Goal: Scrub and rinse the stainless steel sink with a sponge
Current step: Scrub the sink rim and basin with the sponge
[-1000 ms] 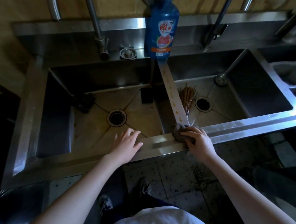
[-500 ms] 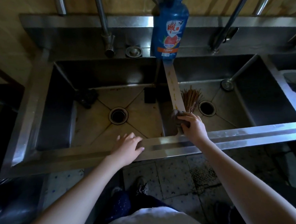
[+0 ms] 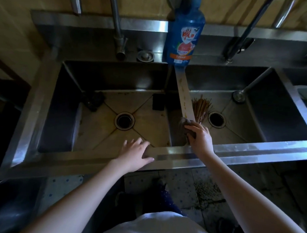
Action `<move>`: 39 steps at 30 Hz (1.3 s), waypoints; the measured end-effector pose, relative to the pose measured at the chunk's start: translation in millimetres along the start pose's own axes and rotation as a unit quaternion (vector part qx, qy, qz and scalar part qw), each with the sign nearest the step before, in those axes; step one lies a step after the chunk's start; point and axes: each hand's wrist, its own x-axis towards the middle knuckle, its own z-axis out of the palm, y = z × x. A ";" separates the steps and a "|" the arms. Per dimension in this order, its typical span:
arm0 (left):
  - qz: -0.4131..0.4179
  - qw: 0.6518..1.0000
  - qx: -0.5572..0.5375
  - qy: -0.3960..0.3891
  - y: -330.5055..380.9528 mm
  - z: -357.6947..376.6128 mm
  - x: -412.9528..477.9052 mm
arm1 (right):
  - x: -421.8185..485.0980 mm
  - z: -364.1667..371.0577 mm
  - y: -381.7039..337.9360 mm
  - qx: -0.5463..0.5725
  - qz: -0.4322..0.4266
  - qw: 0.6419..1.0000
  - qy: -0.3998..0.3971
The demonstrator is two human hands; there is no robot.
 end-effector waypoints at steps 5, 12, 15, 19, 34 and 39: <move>-0.054 0.994 -0.097 0.009 11.6 -0.5 13.4 | 48.3 -3.9 10.8 0.012 -0.040 0.998 -0.047; -0.184 0.958 -0.205 0.077 46.6 21.0 18.1 | 107.6 -9.8 23.0 0.010 -0.130 0.986 -0.108; -0.204 0.956 -0.159 0.141 56.7 29.2 14.9 | 127.4 -12.7 22.9 0.017 -0.151 0.981 -0.121; -0.212 0.955 -0.099 0.182 65.1 37.2 11.8 | 150.4 -15.6 20.3 0.026 -0.153 0.979 -0.135; -0.220 0.939 -0.112 0.239 66.4 45.8 14.6 | 102.8 -19.1 39.6 0.016 -0.230 0.963 -0.138; -0.235 0.936 -0.116 0.234 64.8 44.8 18.2 | 137.2 -17.9 33.8 0.012 -0.235 0.962 -0.139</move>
